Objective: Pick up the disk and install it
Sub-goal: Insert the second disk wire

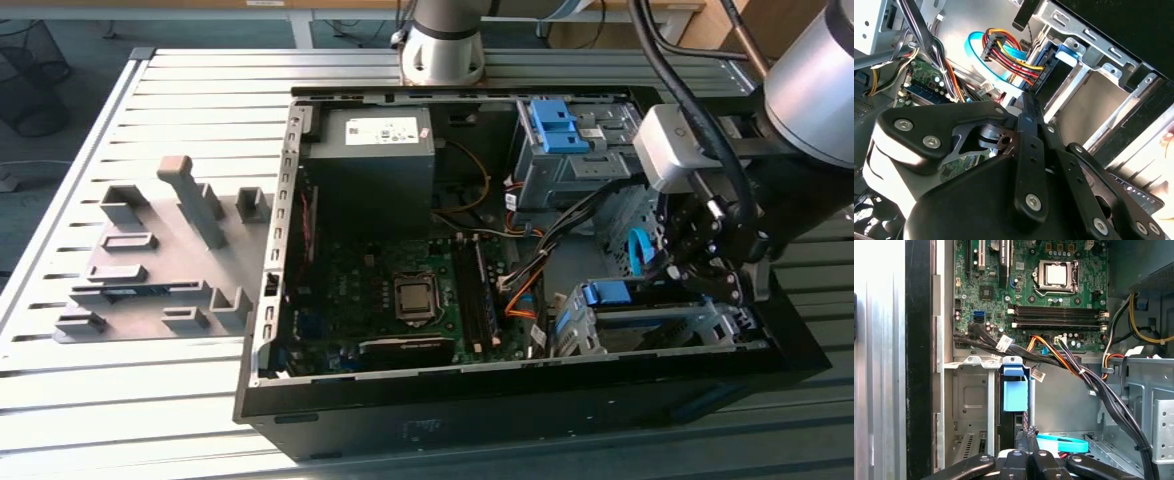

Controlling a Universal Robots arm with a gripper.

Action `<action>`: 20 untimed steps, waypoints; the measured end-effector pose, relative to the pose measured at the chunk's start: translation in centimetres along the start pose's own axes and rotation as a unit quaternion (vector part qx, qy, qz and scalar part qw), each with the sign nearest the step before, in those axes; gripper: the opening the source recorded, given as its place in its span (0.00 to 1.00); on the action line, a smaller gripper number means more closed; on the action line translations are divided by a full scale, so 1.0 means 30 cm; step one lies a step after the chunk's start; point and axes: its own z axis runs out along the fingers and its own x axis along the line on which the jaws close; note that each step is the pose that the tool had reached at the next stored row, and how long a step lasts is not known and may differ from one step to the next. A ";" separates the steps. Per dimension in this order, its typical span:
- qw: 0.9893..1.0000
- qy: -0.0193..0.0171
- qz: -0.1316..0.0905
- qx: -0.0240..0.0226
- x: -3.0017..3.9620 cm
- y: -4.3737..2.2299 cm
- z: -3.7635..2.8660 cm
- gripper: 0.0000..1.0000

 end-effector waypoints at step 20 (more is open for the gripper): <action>1.000 -0.001 0.000 0.000 -0.001 -0.004 -0.013 0.11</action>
